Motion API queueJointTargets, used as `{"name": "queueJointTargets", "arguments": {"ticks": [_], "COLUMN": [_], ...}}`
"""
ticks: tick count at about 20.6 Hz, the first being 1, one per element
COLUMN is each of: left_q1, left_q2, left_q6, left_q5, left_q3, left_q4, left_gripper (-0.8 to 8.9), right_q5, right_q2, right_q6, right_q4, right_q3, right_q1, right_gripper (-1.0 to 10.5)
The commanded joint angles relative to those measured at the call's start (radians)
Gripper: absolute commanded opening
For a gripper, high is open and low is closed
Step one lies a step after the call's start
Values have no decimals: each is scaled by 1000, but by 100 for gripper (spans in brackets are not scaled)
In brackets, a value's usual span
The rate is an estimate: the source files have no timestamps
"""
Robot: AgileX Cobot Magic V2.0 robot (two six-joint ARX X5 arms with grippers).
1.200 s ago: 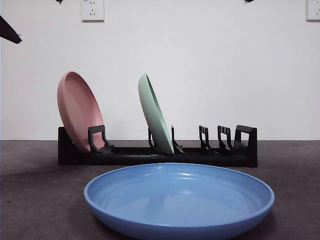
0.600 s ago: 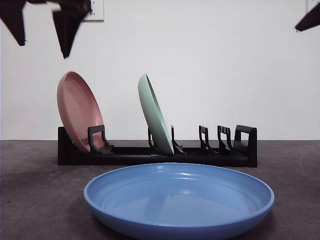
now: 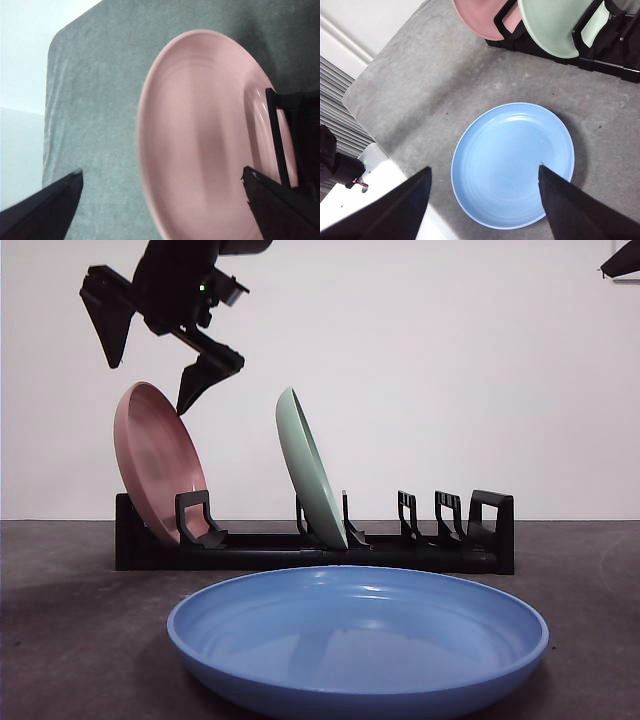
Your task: Place the plate
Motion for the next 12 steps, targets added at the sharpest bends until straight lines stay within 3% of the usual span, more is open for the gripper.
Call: {"name": "queueJointTargets", "arguments": {"ticks": [1,7,10,12], "left_q1": [10,27,27,27], "left_q2": [31,39,39,39], "left_q6": [-7,-28,-28,-31], "left_q5": [-13,-15,-16,-16], "left_q3": [33,33,33,33], "left_q4": [12,14,12,13], "left_gripper": [489,422,285,245], "right_q5": [-11,-22,-22,-22], "right_q2": [3,4,4,4], "right_q6": [0,-1,-4,-5], "right_q4": [12,13,13,13], "right_q3": [7,7,7,7], "right_q1": [3,3,3,3], "right_gripper": [338,338,338,338]}}
